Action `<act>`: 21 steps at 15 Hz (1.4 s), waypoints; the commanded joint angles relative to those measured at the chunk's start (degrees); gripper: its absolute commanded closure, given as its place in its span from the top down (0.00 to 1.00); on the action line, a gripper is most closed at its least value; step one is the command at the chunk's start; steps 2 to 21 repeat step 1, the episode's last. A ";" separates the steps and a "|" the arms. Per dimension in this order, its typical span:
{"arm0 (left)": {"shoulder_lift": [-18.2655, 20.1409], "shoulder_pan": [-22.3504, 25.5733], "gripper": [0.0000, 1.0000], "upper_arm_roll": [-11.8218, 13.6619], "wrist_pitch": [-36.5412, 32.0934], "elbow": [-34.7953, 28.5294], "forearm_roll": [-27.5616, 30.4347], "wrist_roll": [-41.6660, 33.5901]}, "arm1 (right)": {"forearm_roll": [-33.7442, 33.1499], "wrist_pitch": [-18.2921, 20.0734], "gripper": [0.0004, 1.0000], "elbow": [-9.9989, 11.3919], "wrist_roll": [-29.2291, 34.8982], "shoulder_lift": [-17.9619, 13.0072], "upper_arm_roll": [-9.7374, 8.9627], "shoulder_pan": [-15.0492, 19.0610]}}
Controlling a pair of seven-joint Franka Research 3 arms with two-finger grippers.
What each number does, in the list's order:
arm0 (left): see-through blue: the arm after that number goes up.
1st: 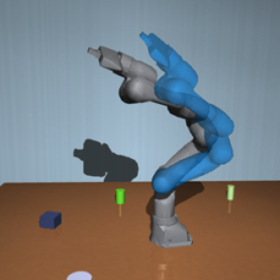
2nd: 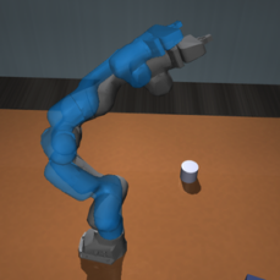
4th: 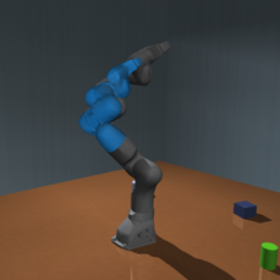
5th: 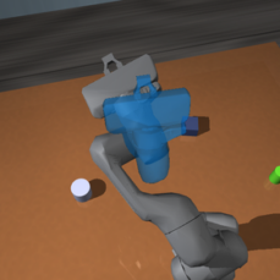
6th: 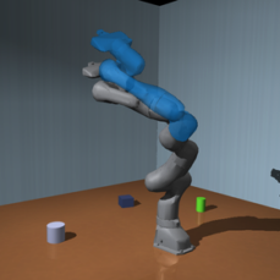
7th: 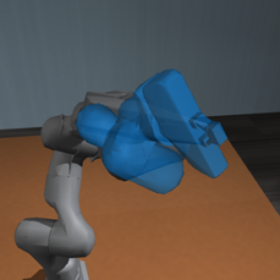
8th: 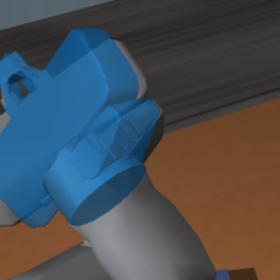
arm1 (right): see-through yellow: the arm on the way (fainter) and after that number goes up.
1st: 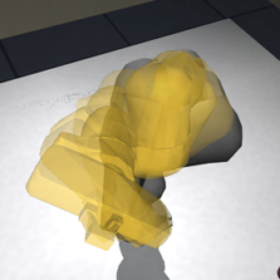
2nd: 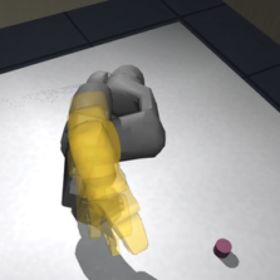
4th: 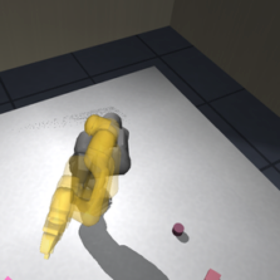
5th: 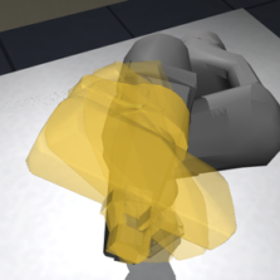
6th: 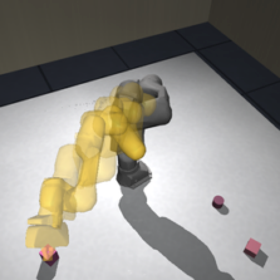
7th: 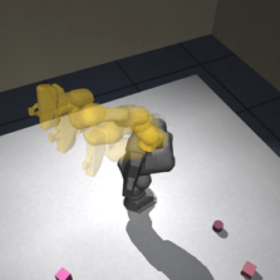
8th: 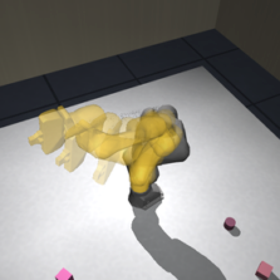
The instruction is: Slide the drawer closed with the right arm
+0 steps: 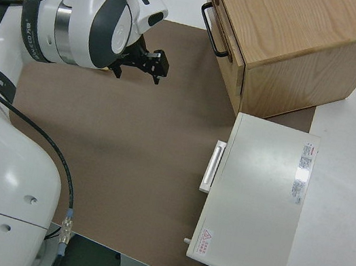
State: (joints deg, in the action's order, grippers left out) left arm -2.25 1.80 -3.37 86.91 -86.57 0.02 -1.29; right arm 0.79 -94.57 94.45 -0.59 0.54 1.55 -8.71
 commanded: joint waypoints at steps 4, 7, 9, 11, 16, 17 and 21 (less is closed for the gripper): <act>-0.65 0.31 0.99 -0.40 -1.13 1.40 -0.98 -0.56 | -1.49 1.14 0.98 -1.55 0.33 0.87 -0.32 -0.87; -0.65 0.31 0.99 -0.40 -1.13 1.40 -0.98 -0.56 | -1.49 1.14 0.98 -1.55 0.33 0.87 -0.32 -0.87; -0.65 0.31 0.99 -0.40 -1.13 1.40 -0.98 -0.56 | -1.49 1.14 0.98 -1.55 0.33 0.87 -0.32 -0.87; -0.65 0.31 0.99 -0.40 -1.13 1.40 -0.98 -0.56 | -1.49 1.14 0.98 -1.55 0.33 0.87 -0.32 -0.87; -0.65 0.31 0.99 -0.40 -1.13 1.40 -0.98 -0.56 | -1.49 1.14 0.98 -1.55 0.33 0.87 -0.32 -0.87; -0.65 0.31 0.99 -0.40 -1.13 1.40 -0.98 -0.56 | -1.49 1.14 0.98 -1.55 0.33 0.87 -0.32 -0.87; -0.65 0.31 0.99 -0.40 -1.13 1.40 -0.98 -0.56 | -1.49 1.14 0.98 -1.55 0.33 0.87 -0.32 -0.87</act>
